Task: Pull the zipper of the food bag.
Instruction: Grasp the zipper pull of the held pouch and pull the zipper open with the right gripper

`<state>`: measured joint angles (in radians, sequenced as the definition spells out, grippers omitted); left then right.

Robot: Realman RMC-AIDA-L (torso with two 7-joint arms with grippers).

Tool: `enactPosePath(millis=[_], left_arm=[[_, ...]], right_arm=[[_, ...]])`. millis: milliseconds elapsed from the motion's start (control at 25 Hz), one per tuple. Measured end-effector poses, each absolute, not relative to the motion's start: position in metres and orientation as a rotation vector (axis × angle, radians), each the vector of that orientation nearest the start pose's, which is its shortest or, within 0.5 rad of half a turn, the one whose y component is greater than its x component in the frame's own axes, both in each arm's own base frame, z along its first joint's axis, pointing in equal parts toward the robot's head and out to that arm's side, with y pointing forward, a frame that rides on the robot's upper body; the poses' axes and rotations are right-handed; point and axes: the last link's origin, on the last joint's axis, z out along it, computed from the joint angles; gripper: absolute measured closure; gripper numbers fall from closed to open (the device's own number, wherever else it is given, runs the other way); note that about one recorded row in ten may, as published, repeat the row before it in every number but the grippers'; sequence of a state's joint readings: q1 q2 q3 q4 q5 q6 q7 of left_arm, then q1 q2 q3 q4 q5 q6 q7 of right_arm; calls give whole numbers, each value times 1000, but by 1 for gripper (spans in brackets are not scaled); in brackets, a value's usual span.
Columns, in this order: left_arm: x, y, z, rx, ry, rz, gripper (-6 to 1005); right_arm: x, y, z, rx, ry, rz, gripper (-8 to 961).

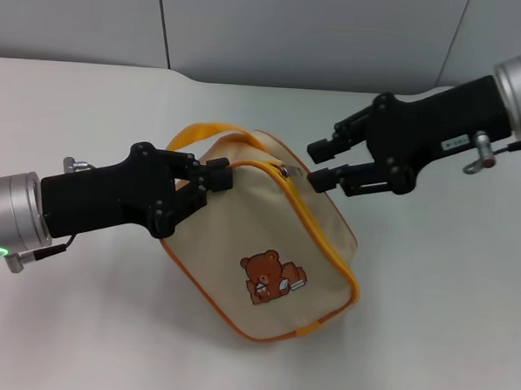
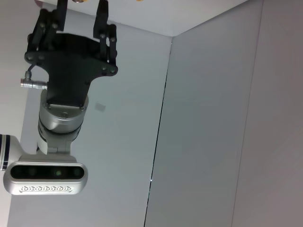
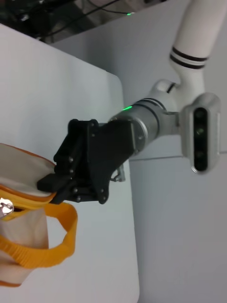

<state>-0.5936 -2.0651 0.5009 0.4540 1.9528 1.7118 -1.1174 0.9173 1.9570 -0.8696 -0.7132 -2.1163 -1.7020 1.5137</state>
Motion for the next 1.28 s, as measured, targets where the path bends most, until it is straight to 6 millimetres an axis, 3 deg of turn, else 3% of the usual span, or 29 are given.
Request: enactPosePath(millis=[320,760,1120,1280], left_arm=[[-241,322,-4,-2673,-396,-1058,948],[-242,323,-5,-2665,-405,-1049,947],[-245,327,-6,-2647,-426,-1022,948],[-245,328,-6,-2637,-432,-1025,948]], right_arm=[[125,392,9,-3138,-57,309,607],[119,388,7,-3184,-25,297,874],[121,384,10,-3226,84,265,875],[122,384,12,-3225,126,263,923]])
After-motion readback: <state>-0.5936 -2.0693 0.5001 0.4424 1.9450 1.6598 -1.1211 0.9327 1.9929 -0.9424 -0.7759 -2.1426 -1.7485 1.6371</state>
